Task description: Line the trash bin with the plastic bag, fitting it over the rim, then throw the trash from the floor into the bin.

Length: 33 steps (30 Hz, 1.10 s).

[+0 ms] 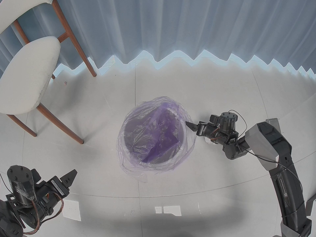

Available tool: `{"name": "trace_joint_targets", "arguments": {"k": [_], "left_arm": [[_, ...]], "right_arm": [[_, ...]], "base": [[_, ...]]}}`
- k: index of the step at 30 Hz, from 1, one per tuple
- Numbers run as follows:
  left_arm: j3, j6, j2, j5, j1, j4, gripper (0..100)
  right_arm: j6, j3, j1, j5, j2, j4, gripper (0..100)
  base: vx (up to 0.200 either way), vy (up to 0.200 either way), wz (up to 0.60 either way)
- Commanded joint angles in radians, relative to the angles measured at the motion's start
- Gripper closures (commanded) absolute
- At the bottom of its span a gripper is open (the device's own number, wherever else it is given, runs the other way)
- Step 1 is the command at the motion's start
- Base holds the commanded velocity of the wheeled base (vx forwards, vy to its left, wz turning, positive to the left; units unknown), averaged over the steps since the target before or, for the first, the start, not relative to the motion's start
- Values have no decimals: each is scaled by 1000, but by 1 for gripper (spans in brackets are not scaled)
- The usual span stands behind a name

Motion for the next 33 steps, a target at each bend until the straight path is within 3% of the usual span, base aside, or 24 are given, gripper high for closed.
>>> {"name": "trace_joint_targets", "arguments": {"k": [1,11,21,27,33], "left_arm": [[18,-1,2,0,0,1,0],[18,-2,2,2,1,1,0],[18,-2,-1,5,1,1,0],[18,-2,-7,16,1,0,0],[18,-16,-30,19,9,1,0]], "right_arm": [[-13,-75,13,-10,96,25,0],[-75,-160,15,-24,179,51,0],[-91,-259,-5,-193,282,229,0],[-11,-259,-8,-196,225,223,0],[167,-259,-18,-196,73,232,0]], "base": [[0,0,0],[0,0,0],[0,0,0],[0,0,0],[0,0,0]]}}
